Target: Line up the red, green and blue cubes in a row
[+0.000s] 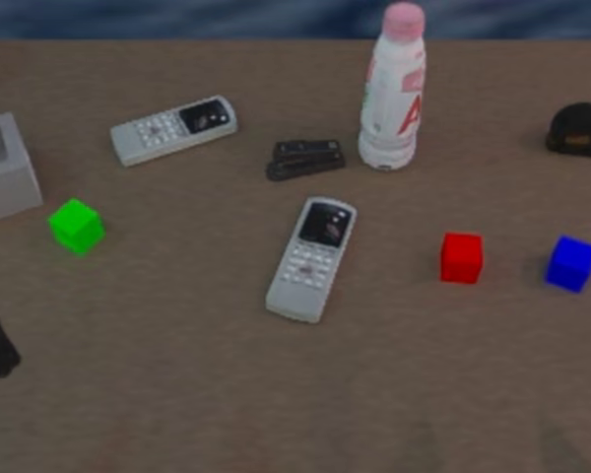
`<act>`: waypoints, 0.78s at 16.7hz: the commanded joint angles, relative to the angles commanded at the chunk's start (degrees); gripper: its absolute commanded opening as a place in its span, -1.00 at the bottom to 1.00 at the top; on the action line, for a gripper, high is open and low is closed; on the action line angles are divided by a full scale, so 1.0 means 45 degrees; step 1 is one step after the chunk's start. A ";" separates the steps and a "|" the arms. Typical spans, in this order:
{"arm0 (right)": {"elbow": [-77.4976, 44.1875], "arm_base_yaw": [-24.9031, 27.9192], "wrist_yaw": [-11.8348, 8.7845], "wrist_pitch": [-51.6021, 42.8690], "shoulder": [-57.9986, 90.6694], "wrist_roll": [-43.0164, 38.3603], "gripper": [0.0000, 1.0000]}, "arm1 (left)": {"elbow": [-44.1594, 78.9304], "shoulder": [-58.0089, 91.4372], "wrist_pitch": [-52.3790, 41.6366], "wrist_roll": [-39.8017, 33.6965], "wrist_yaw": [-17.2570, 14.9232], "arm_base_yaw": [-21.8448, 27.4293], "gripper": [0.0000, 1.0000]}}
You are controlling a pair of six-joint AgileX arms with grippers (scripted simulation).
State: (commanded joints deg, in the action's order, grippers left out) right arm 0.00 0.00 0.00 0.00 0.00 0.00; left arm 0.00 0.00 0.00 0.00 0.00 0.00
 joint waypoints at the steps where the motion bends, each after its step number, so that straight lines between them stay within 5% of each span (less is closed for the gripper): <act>1: 0.0000 0.0000 0.0000 0.0000 0.0000 0.0000 1.00 | 0.0000 0.0000 0.0000 0.0000 0.0000 0.0000 1.00; 7: -0.1953 0.0462 -0.0002 -0.1295 0.1984 -0.0626 1.00 | 0.0000 0.0000 0.0000 0.0000 0.0000 0.0000 1.00; 13: -0.7560 0.1674 0.0034 -0.5038 0.8642 -0.2300 1.00 | 0.0000 0.0000 0.0000 0.0000 0.0000 0.0000 1.00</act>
State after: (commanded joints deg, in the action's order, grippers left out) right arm -34.02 7.53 0.15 -22.67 38.89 -10.35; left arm 0.00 0.00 0.00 0.00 0.00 0.00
